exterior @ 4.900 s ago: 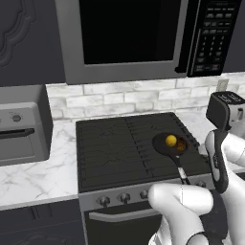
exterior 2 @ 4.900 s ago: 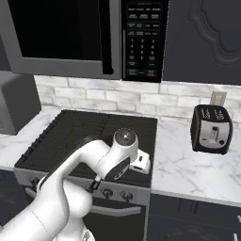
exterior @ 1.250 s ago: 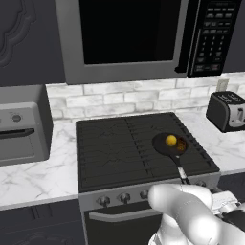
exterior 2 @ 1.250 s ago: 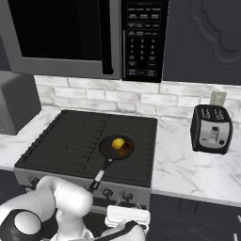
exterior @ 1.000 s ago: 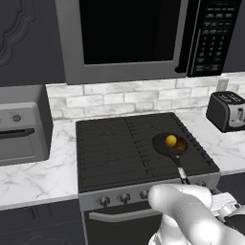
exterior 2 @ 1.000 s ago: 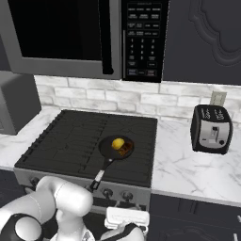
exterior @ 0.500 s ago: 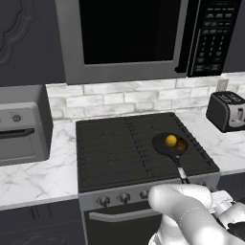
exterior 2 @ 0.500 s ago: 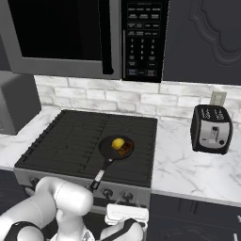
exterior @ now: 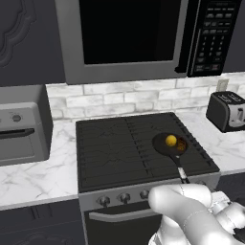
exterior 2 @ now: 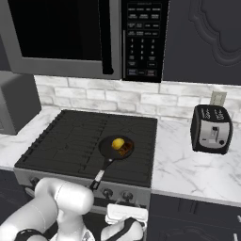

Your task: Put the sweet potato and lemon in the pan. Then turn on the front right burner and set the heat to medium.

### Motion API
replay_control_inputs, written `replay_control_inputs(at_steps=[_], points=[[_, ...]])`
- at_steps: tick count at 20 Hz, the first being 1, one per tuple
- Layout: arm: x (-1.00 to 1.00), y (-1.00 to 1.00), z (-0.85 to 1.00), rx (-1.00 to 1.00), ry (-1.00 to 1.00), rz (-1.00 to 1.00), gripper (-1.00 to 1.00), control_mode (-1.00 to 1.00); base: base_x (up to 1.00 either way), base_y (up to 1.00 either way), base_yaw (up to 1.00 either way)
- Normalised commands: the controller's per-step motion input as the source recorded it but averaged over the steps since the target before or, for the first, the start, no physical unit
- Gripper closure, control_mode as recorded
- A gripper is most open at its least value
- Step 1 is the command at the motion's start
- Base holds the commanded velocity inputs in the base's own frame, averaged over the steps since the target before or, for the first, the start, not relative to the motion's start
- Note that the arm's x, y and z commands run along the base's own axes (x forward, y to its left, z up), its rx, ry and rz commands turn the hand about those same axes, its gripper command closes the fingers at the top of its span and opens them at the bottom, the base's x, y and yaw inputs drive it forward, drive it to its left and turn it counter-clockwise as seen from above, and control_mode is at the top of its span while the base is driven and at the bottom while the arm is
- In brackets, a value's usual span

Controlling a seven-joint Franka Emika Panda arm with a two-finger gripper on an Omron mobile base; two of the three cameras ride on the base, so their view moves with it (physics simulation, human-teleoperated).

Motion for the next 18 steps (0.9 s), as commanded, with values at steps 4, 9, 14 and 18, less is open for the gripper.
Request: replay_control_inputs(at_steps=[4, 9, 14, 18], points=[[0.13, 0.00, 0.00, 0.00, 0.00, 0.00, -1.00, -1.00, 0.00, 0.00, 0.00], [0.18, 0.00, 0.01, 0.00, 0.00, 0.00, -1.00, -1.00, 0.00, 0.00, 0.00], [0.22, 0.00, 0.01, 0.00, 0.00, 0.00, -1.00, -1.00, 0.00, 0.00, 0.00], [0.02, 0.00, 0.00, 0.00, 0.00, 0.00, -1.00, -1.00, 0.00, 0.00, 0.00]])
